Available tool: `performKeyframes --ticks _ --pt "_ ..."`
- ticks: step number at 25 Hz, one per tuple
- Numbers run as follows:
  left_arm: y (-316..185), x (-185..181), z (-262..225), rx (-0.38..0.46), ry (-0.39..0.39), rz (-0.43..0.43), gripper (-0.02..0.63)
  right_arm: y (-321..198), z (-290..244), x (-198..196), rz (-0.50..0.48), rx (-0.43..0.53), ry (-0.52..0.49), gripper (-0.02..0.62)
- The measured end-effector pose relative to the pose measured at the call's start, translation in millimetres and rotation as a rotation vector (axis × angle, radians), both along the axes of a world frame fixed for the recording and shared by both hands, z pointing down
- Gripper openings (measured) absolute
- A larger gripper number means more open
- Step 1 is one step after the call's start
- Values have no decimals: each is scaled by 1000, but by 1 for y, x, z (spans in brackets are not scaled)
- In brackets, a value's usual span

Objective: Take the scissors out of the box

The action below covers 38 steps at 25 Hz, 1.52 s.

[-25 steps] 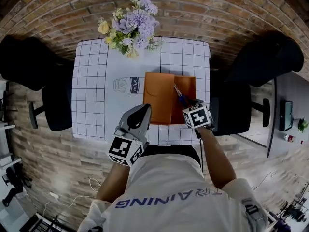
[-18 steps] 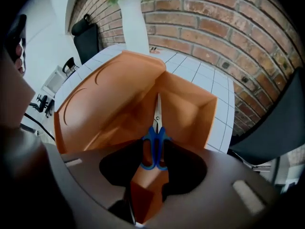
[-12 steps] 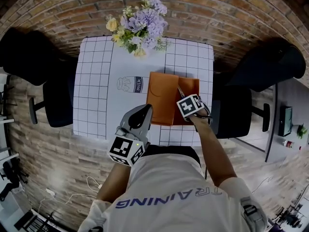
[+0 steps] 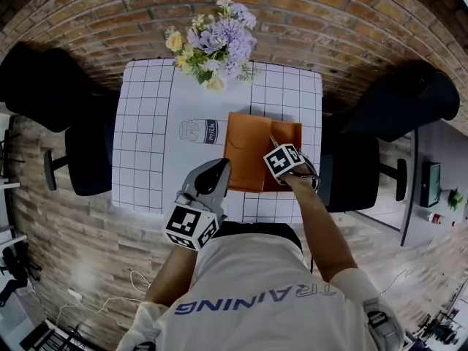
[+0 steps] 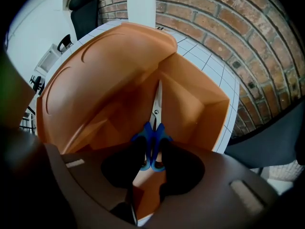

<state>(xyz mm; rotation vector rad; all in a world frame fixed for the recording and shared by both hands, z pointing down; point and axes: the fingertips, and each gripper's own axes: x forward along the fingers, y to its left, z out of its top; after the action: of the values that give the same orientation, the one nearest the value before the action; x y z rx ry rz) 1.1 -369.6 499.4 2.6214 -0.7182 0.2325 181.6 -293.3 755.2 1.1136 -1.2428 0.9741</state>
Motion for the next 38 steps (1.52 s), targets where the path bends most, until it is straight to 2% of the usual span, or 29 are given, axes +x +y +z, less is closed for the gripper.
performKeyframes --ticks 7,18,26,31,38 --pt "1 0 -4 6 3 0 3 -1 -1 -3 -34 31 -11 105" --pt "3 10 -20 44 13 17 3 -4 -73 -6 21 337 -92 101" --pt "16 37 -45 92 32 58 3 22 -120 5 70 447 -134 101" --pt "23 52 -63 138 48 72 3 24 -173 26 133 632 -142 101" --pt "26 65 -89 197 75 63 3 14 -266 42 129 959 -113 101"
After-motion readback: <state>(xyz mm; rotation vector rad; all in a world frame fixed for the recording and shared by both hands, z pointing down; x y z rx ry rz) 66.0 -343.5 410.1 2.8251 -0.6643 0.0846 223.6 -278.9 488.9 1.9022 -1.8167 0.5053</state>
